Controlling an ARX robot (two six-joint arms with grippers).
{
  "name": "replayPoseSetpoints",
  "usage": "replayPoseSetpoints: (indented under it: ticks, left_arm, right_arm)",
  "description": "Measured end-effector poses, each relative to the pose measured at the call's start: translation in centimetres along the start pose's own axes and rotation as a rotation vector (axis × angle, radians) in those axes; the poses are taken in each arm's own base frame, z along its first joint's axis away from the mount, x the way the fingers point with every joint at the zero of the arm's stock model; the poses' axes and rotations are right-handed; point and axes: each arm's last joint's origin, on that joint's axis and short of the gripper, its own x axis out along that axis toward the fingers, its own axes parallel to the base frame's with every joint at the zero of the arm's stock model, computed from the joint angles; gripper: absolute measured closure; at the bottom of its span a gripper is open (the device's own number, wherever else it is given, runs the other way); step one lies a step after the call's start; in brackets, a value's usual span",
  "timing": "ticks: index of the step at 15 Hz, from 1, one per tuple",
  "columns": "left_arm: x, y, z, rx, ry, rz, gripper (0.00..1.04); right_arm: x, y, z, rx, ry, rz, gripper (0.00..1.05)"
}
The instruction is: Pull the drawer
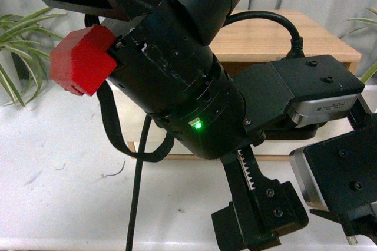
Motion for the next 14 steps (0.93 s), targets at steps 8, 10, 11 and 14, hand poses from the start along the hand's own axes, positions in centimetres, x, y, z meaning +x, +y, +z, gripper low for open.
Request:
replayPoseSetpoints:
  ticks: [8, 10, 11, 14]
  left_arm:
    - [-1.5, -2.6, -0.8, 0.017, -0.014, -0.035, 0.07]
    - [-1.4, -2.5, -0.8, 0.011, -0.016, -0.025, 0.07]
    - [-1.4, -2.4, -0.8, 0.001, -0.018, -0.013, 0.07]
    - [-1.3, -2.2, -0.7, -0.042, -0.055, 0.02, 0.07]
  right_arm:
    - [-1.5, 2.6, 2.7, 0.013, -0.028, 0.042, 0.06]
    - [-1.3, 2.6, 2.6, 0.006, -0.029, 0.011, 0.06]
    - [-1.1, 2.6, 2.5, 0.007, -0.037, -0.007, 0.06]
    - [-0.5, 2.6, 2.3, 0.011, -0.041, -0.062, 0.06]
